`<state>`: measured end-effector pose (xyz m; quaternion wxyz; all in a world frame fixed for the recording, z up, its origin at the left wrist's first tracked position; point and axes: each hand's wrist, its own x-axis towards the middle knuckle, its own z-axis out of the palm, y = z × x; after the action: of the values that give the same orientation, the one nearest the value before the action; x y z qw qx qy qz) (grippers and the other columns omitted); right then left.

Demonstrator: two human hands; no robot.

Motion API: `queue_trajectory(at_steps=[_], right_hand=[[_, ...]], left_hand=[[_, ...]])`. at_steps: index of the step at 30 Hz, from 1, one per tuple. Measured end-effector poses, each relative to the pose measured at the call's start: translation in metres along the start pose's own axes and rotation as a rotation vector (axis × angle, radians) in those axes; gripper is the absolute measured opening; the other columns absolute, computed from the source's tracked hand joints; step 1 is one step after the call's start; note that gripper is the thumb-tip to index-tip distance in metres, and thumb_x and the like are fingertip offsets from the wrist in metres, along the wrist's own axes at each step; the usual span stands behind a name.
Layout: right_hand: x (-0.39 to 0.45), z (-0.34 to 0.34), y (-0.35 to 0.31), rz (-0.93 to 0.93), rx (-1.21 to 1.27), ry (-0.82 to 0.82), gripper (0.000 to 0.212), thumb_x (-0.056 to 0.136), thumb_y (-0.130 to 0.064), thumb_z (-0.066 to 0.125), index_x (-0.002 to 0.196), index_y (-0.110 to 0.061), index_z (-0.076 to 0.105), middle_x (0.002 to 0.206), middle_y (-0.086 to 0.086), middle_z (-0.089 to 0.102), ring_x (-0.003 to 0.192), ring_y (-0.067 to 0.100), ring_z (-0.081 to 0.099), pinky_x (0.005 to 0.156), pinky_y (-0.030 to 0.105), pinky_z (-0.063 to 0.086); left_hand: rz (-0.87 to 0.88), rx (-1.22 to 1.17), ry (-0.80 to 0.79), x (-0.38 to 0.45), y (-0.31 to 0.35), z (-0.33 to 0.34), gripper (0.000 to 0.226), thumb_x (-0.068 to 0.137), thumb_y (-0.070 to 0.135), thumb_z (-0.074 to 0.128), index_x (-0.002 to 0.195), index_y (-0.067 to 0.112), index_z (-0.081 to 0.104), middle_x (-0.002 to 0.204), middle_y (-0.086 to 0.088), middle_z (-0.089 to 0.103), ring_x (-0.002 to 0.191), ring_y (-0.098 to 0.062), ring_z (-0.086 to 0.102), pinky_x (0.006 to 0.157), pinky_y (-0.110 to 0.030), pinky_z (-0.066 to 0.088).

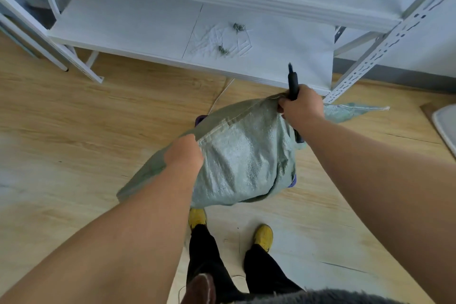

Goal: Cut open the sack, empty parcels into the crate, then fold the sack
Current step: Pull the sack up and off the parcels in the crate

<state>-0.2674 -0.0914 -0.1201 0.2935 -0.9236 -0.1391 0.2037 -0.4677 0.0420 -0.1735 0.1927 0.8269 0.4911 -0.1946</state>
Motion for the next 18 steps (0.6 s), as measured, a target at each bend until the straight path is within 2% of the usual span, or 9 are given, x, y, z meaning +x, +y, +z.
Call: queue_trajectory(at_steps=[2,4,5,8,11,13,16,18], right_hand=[[-0.008,-0.003,0.007,-0.013,-0.02,-0.014,0.02,0.09,-0.018,0.058,0.108,-0.01,0.059,0.097,0.011,0.066,0.09,0.03,0.063,0.066,0.031,0.044],[-0.013,-0.007,0.014,-0.029,-0.02,-0.036,0.019,0.09,-0.017,0.059,0.108,-0.01,0.059,0.097,0.011,0.067,0.089,0.03,0.063,0.066,0.03,0.042],[-0.014,-0.013,0.016,-0.026,-0.009,-0.03,0.019,0.091,-0.017,0.058,0.108,-0.01,0.059,0.097,0.011,0.067,0.089,0.03,0.063,0.066,0.031,0.042],[-0.008,-0.042,0.017,-0.009,0.044,0.047,0.019,0.091,-0.017,0.058,0.109,-0.01,0.058,0.097,0.008,0.063,0.086,0.027,0.058,0.067,0.031,0.041],[-0.003,-0.073,0.014,-0.017,0.114,0.145,0.017,0.093,-0.017,0.056,0.109,-0.014,0.057,0.093,0.001,0.057,0.084,0.023,0.053,0.067,0.03,0.038],[-0.002,-0.085,0.017,-0.027,0.139,0.19,0.017,0.093,-0.017,0.055,0.11,-0.013,0.057,0.094,0.001,0.056,0.083,0.021,0.051,0.068,0.03,0.038],[-0.002,-0.093,0.024,-0.036,0.109,0.166,0.019,0.094,-0.017,0.055,0.111,-0.012,0.058,0.094,0.002,0.058,0.083,0.022,0.052,0.068,0.029,0.038],[-0.001,-0.103,0.023,-0.045,0.145,0.194,0.018,0.094,-0.017,0.053,0.111,-0.013,0.057,0.094,0.001,0.058,0.084,0.022,0.053,0.069,0.03,0.039]], left_hand=[[0.026,-0.148,0.059,0.002,0.025,-0.007,0.02,0.098,0.014,0.047,0.116,0.014,0.055,0.111,-0.009,0.063,0.091,-0.029,0.058,0.07,-0.034,0.041],[0.049,-0.317,0.085,0.008,0.048,-0.018,0.017,0.095,0.013,0.049,0.109,0.016,0.059,0.105,-0.007,0.064,0.09,-0.03,0.062,0.076,-0.031,0.048],[0.053,-0.414,0.084,0.011,0.059,-0.024,0.019,0.094,0.011,0.05,0.107,0.018,0.061,0.105,-0.008,0.066,0.091,-0.031,0.065,0.079,-0.034,0.054],[0.091,-0.671,0.072,0.017,0.093,-0.05,0.025,0.092,0.004,0.051,0.106,0.022,0.06,0.099,-0.01,0.066,0.088,-0.031,0.069,0.078,-0.046,0.059],[0.174,-0.853,0.111,0.016,0.132,-0.087,0.022,0.093,0.003,0.051,0.097,0.024,0.053,0.089,-0.008,0.063,0.081,-0.029,0.071,0.076,-0.047,0.06],[0.237,-0.87,0.189,0.014,0.15,-0.102,0.02,0.091,0.006,0.053,0.09,0.026,0.052,0.093,-0.008,0.066,0.08,-0.027,0.071,0.077,-0.044,0.06],[0.281,-0.748,0.202,0.014,0.158,-0.103,0.014,0.091,0.01,0.054,0.091,0.024,0.056,0.088,-0.006,0.068,0.081,-0.024,0.072,0.079,-0.042,0.059],[0.286,-0.745,0.295,0.014,0.161,-0.109,0.012,0.091,0.014,0.053,0.085,0.025,0.054,0.094,-0.006,0.069,0.085,-0.024,0.071,0.081,-0.041,0.058]])
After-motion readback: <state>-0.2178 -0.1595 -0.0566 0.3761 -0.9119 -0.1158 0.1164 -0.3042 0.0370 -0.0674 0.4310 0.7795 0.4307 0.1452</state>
